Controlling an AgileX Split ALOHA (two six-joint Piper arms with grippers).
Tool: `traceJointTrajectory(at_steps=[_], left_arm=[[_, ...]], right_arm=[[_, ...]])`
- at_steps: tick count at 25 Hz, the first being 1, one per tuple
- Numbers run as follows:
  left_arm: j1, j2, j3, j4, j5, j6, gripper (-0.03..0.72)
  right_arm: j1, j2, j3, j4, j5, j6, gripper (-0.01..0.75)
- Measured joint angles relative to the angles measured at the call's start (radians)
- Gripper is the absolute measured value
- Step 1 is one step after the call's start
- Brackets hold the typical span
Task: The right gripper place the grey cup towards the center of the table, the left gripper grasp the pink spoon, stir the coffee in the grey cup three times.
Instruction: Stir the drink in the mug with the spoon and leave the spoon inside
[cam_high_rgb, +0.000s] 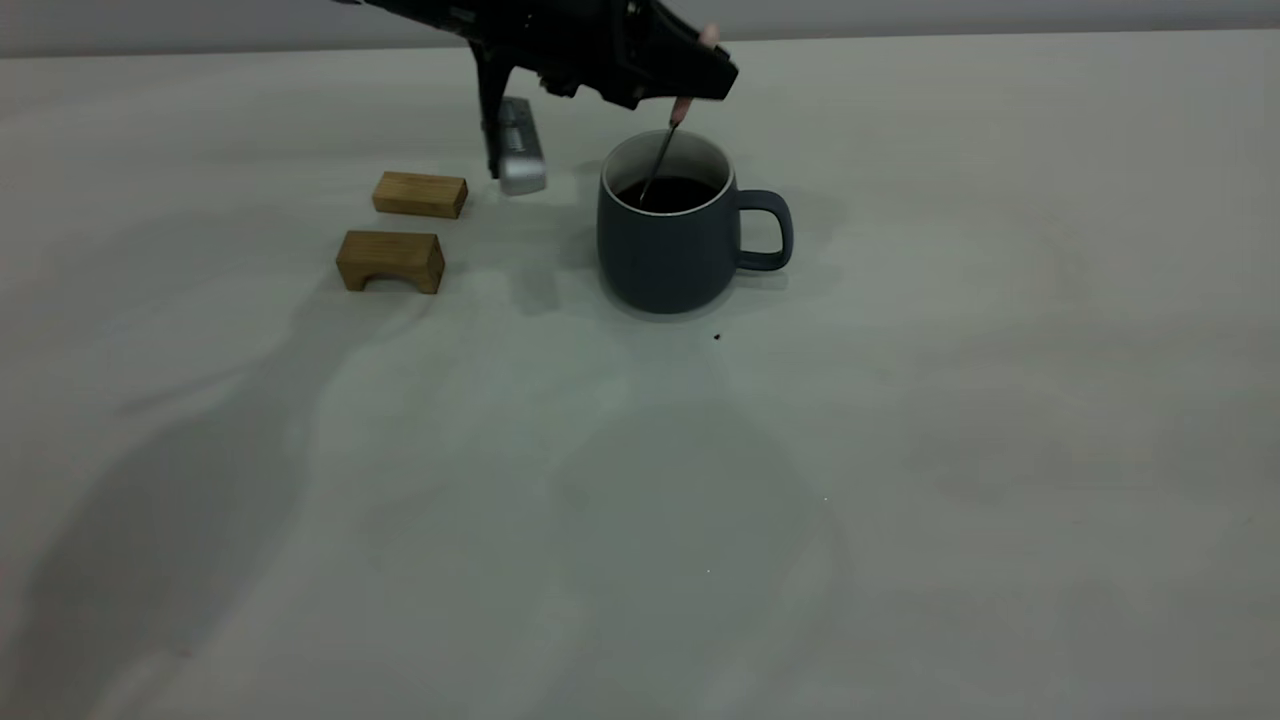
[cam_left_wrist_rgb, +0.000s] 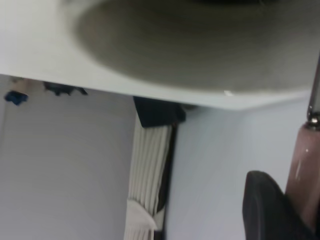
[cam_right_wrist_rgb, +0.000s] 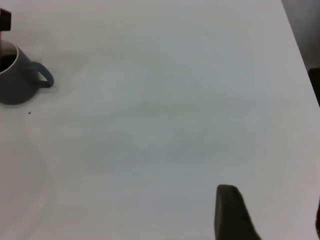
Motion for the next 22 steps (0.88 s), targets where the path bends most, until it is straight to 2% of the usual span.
traceJointTrajectory(at_steps=[5, 10, 16, 22], left_arm=[[-0.037, 0.021, 0.000, -0.098, 0.003, 0.072, 0.149], [-0.053, 0.038, 0.000, -0.088, 0.081, 0.083, 0.149], [-0.001, 0.038, 0.000, 0.033, 0.194, -0.010, 0.149], [0.036, 0.038, 0.000, 0.042, 0.151, -0.060, 0.149]], right_arm=[[0.000, -0.001, 0.000, 0.000, 0.000, 0.000, 0.438], [0.000, -0.001, 0.000, 0.000, 0.000, 0.000, 0.438], [0.000, -0.001, 0.000, 0.000, 0.000, 0.000, 0.438], [0.000, -0.001, 0.000, 0.000, 0.000, 0.000, 0.438]])
